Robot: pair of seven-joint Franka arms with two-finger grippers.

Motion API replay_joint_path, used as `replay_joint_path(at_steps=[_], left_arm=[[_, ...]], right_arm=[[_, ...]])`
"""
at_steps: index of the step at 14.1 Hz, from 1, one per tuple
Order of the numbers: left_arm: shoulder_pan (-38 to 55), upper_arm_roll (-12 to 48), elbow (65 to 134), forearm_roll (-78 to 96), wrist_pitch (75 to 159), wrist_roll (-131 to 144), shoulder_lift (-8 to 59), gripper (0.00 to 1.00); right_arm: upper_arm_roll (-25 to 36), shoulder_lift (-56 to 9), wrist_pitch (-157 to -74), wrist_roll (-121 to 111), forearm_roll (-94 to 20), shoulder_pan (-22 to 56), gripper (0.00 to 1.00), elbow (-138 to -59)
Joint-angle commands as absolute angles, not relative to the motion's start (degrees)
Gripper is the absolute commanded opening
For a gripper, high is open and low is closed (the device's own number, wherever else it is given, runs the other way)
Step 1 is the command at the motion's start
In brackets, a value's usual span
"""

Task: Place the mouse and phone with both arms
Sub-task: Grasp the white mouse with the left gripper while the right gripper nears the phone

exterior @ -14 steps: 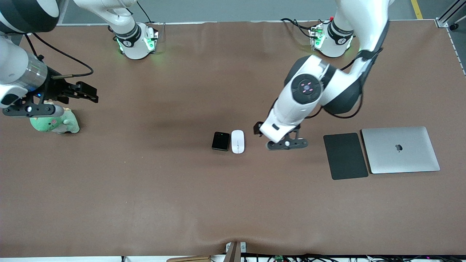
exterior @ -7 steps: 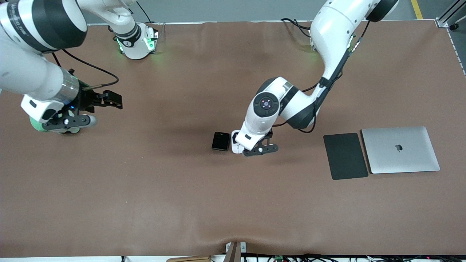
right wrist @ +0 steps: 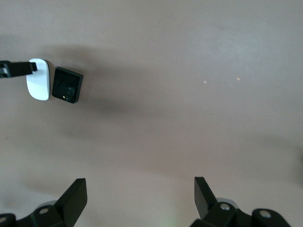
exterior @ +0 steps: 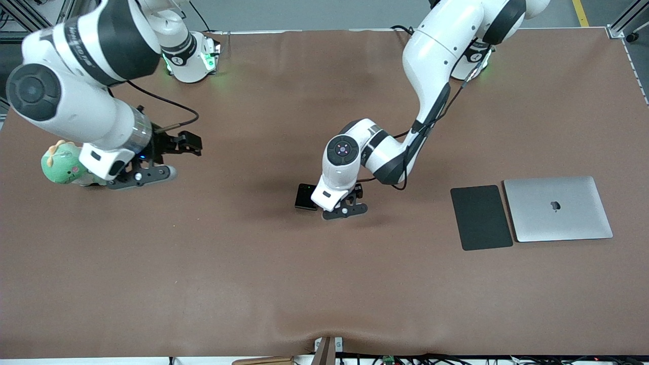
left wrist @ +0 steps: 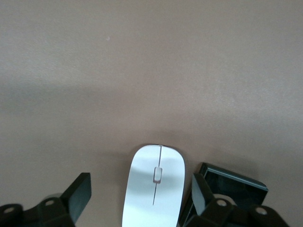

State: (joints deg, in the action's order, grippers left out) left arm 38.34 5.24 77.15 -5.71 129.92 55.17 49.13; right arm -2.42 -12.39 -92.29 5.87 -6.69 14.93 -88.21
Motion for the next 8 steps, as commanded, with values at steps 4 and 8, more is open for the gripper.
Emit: replay_joint_path(at_steps=[4, 8], left_arm=[[39.73, 3.96, 74.36, -6.94, 130.52, 56.34, 52.29, 0.92], [40.52, 3.87, 74.27, -6.94, 130.52, 56.34, 52.82, 0.9]], right_arm=[[-1.93, -21.25, -98.95, 6.5, -7.3, 17.13, 1.0, -86.66], [-1.85, -26.27, -101.85, 6.5, -7.38, 17.49, 1.0, -86.57]])
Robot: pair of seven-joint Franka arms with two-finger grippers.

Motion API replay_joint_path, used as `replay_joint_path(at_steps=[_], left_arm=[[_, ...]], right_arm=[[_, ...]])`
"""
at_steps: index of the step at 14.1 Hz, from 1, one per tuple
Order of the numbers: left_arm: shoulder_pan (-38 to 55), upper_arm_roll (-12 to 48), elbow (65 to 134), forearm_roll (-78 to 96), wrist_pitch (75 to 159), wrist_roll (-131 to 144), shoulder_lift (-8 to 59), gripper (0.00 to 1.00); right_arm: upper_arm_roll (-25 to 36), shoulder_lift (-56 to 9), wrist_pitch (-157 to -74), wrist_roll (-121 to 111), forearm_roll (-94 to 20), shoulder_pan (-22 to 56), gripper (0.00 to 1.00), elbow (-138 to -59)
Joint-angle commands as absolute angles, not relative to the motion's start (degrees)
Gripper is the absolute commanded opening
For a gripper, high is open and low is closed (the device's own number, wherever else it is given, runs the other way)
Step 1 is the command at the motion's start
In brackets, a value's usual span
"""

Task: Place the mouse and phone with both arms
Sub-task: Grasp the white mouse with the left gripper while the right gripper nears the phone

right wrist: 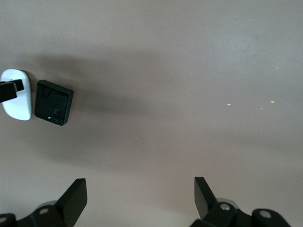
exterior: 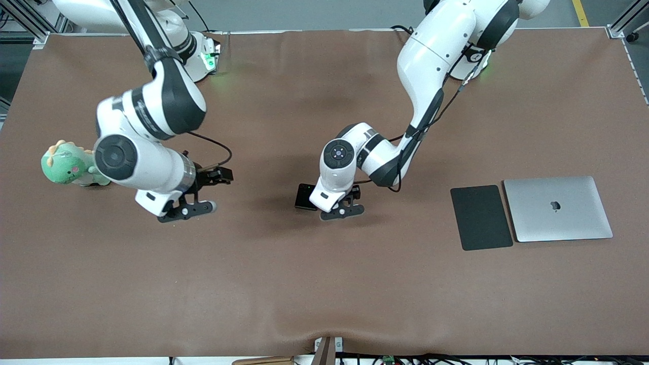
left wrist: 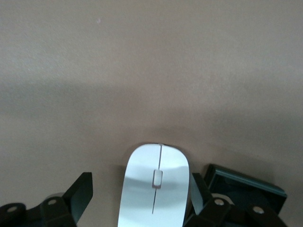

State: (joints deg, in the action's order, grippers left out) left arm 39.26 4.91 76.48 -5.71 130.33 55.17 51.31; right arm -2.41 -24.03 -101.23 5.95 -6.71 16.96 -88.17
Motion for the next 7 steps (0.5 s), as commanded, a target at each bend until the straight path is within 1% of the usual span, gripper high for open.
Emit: replay_joint_path(at_steps=[1, 7], left_arm=[[40.69, 3.87, 74.27, -6.94, 130.6, 56.42, 52.91, 0.9], [41.66, 3.69, 74.35, -7.03, 130.96, 56.16, 54.05, 0.88]], right_arm=[[-1.93, -27.06, -102.65, 6.5, -7.47, 17.58, 1.0, -86.57], [-1.85, -30.93, -106.87, 6.5, -8.26, 16.97, 1.0, -86.66]])
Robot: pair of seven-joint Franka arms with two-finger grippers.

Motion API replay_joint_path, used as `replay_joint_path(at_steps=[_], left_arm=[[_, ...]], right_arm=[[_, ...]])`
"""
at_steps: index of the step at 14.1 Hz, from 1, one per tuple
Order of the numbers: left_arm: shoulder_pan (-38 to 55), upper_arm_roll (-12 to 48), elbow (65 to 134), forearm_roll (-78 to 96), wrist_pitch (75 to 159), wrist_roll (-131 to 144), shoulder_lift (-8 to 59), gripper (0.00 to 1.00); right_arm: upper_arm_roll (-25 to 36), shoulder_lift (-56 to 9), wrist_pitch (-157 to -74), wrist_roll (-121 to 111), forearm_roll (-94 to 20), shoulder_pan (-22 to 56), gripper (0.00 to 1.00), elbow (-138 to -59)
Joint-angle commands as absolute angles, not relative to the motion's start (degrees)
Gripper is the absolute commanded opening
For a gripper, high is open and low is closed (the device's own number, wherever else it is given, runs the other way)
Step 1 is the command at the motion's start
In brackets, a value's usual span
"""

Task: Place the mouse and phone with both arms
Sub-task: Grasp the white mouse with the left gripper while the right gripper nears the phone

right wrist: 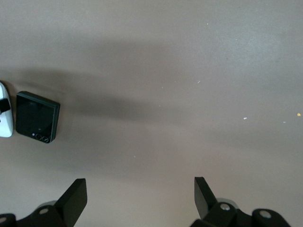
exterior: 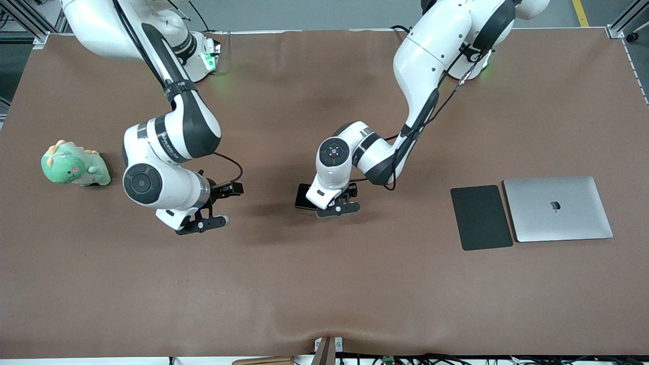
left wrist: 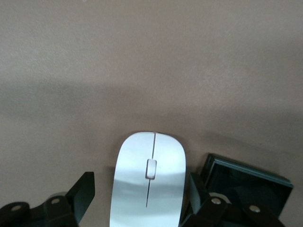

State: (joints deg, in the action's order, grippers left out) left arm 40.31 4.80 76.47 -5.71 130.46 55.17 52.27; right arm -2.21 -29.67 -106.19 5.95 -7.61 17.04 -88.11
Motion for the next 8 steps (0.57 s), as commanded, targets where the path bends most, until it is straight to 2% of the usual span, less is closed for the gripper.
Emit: replay_joint_path(at_steps=[1, 5, 8], left_arm=[[41.66, 3.69, 74.44, -7.03, 130.96, 56.08, 54.05, 0.86], [41.75, 3.78, 74.79, -8.26, 130.87, 55.72, 54.05, 0.76], [41.75, 3.78, 74.88, -8.96, 130.69, 55.72, 54.05, 0.62]], right_arm=[[-1.85, -31.63, -107.14, 6.5, -8.26, 16.53, 1.0, -86.66], [-1.85, -34.27, -109.68, 6.68, -8.26, 17.14, 1.0, -86.49], [-1.85, -35.94, -112.06, 11.76, -10.37, 17.58, 1.0, -86.4]])
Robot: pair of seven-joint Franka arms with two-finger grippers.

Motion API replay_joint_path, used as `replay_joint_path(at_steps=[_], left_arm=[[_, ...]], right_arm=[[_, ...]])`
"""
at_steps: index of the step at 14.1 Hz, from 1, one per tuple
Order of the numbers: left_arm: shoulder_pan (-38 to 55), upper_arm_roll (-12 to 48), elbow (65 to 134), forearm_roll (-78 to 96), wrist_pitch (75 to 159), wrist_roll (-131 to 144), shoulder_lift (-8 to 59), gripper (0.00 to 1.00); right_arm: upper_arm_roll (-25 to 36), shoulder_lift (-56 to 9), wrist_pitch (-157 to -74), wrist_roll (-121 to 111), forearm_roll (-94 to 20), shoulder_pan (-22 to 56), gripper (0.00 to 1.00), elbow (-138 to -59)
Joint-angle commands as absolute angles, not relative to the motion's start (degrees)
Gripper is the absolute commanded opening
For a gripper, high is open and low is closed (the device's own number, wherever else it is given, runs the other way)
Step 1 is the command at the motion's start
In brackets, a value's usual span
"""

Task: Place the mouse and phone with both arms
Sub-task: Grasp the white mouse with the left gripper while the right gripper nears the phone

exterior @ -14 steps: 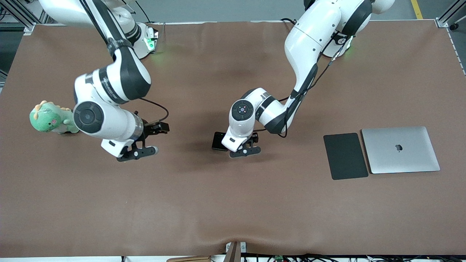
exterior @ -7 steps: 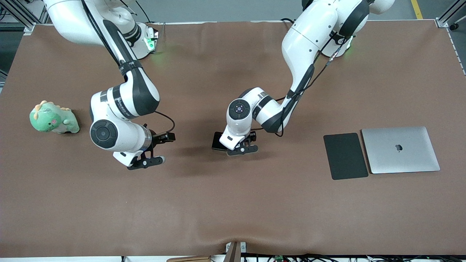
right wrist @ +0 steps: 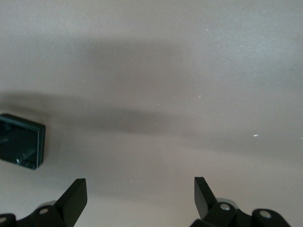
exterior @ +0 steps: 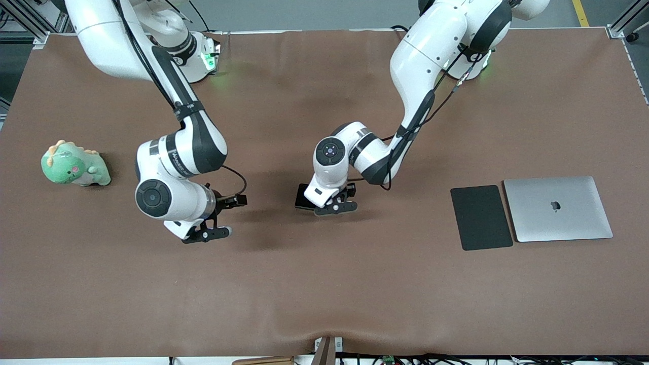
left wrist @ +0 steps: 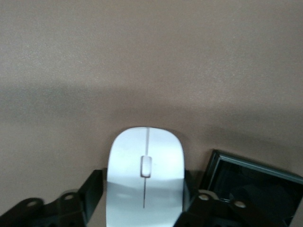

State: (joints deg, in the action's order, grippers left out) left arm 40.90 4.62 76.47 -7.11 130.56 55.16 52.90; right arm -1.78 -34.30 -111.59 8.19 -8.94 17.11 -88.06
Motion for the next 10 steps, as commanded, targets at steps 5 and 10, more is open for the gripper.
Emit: replay_joint_path(at_steps=[5, 10], left_arm=[[41.05, 3.78, 74.88, -11.16, 130.17, 53.44, 52.74, 0.5], [38.68, 3.78, 74.88, -11.25, 126.92, 52.39, 48.7, 0.47]], right_arm=[[-1.76, -37.35, -116.0, 19.05, -10.02, 19.25, 1.0, -86.66], [-1.76, -38.93, -116.89, 28.0, -9.93, 22.66, 1.0, -86.31]])
